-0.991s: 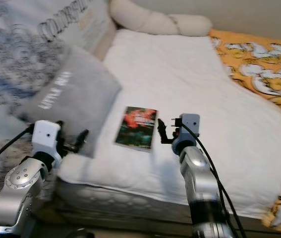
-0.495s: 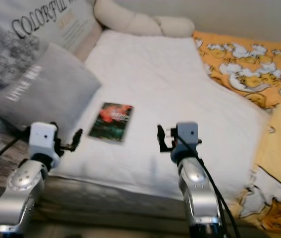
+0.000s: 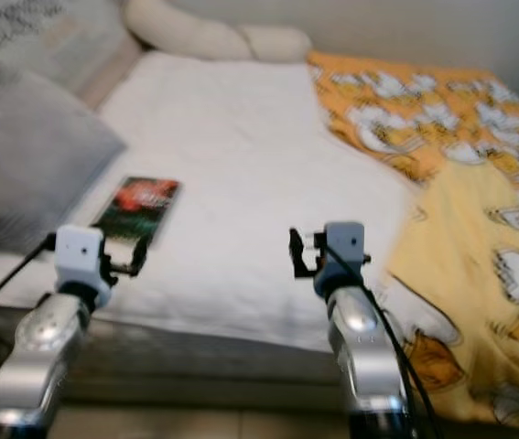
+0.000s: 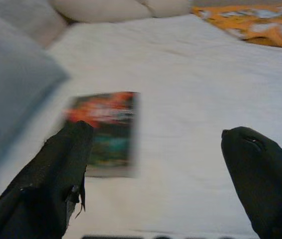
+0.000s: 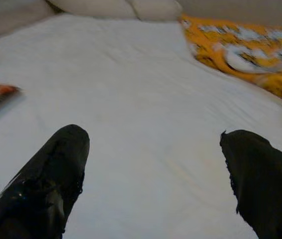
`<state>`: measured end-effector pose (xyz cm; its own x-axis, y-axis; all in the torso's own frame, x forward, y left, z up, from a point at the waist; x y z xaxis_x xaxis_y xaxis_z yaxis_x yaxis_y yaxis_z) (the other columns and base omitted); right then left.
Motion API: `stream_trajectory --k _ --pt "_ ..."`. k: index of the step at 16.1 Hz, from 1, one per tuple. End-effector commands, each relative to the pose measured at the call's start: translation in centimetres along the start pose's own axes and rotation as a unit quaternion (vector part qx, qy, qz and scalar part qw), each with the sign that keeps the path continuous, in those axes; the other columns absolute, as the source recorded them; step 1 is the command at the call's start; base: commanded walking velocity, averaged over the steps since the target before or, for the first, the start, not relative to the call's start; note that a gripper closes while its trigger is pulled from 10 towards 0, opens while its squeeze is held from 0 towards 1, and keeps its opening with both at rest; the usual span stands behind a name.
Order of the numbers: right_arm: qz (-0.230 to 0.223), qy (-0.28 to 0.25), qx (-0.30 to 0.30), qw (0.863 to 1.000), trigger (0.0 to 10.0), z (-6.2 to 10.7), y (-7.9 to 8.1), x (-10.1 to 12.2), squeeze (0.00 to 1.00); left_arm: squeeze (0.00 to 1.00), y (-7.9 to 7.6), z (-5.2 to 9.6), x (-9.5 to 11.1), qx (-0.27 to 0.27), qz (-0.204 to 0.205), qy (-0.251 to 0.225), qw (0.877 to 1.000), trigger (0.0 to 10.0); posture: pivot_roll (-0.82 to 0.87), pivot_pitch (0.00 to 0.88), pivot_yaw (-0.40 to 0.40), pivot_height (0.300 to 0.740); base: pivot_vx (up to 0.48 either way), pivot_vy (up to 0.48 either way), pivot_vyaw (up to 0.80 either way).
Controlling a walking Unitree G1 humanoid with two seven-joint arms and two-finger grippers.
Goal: Clean up the room
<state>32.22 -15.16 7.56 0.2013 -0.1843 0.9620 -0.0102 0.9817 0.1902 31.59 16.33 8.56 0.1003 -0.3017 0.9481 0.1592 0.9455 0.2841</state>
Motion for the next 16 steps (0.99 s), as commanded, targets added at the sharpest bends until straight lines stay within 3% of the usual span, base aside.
stream_trajectory --k 1,5,9,16 --pt "-0.004 -0.003 0.000 1.000 10.0 -0.1 0.0 0.3 1.00 0.43 -0.1 -0.3 0.7 -0.001 -0.003 -0.011 1.000 10.0 -0.03 0.000 -0.036 0.740 0.000 0.000 0.00" --pt "-0.012 0.008 0.002 1.000 10.0 -0.3 0.6 0.1 1.00 0.45 -0.1 -0.6 1.7 -0.015 0.004 -0.039 0.999 10.0 -0.03 0.000 -0.038 0.740 0.000 0.000 0.00" --pt "-0.016 0.012 0.000 1.000 10.0 -0.6 0.5 0.1 1.00 0.45 -0.3 -0.8 1.8 -0.021 0.005 -0.043 0.999 10.0 -0.03 0.000 -0.037 0.740 0.271 0.000 -0.80" --pt "-0.010 0.018 0.001 1.000 10.0 -0.9 0.6 0.1 1.00 0.45 -0.5 -1.1 2.0 -0.030 0.001 -0.047 0.998 10.0 -0.03 0.000 -0.037 0.740 0.278 0.000 0.00"
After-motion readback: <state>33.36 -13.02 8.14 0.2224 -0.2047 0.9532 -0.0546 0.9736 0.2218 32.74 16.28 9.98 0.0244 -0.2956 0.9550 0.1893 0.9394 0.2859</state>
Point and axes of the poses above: a point about 5 cm out from each wrist's last joint towards the gripper, its own z axis pointing back from the gripper into the wrist, its own x axis along the axis of the wrist's last joint, y = z × x, the point moved 5 cm from there along -z, pointing out of the wrist towards the gripper, and after that the axes turned 11 degrees about -z, right-handed, at the moved point
